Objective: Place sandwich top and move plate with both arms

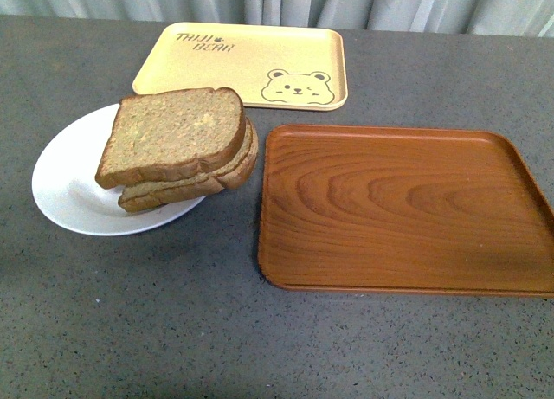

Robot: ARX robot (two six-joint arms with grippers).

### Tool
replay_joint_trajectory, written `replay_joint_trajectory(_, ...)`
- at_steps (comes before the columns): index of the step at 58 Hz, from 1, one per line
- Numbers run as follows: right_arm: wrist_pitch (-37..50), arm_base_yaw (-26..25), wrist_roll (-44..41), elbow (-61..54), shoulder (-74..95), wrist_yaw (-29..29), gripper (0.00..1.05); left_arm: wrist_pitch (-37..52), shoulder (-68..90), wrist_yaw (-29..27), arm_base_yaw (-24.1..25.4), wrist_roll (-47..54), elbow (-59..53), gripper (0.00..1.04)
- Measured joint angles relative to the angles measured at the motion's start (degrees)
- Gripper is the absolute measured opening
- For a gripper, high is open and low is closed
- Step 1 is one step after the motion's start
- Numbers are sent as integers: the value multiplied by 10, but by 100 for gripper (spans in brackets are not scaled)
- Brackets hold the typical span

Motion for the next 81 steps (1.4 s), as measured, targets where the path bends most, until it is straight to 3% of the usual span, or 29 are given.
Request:
replay_joint_trajectory(8,-21,0,0,0,-21,0,2,0,0,0,0,0,0,96)
replay_joint_trajectory(14,-112,0,0,0,-94,0,2,0,0,0,0,0,0,96)
replay_joint_trajectory(29,-121,0,0,0,-117,-1,2,0,0,0,0,0,0,96)
replay_joint_trajectory(45,-121,0,-1,0,-118,-1,48,0,0,0,0,0,0,96)
replay_joint_trajectory(47,-121,0,-1,0,-118,-1,55,-27,12,28,9,-18,8,96)
replay_joint_trajectory(48,-121,0,-1,0,-118,-1,57,-67,30,85,21,-46,23,96)
replay_joint_trajectory(51,-121,0,-1,0,-118,-1,65,-120,95,153,33,-115,54,96)
replay_joint_trajectory(54,-121,0,-1,0,-118,-2,74,-112,149,184,33,-178,63,96)
replay_joint_trajectory(62,-121,0,-1,0,-118,-2,97,38,325,195,36,-307,73,96)
replay_joint_trajectory(81,-121,0,-1,0,-118,-2,96,450,818,178,61,-463,123,96)
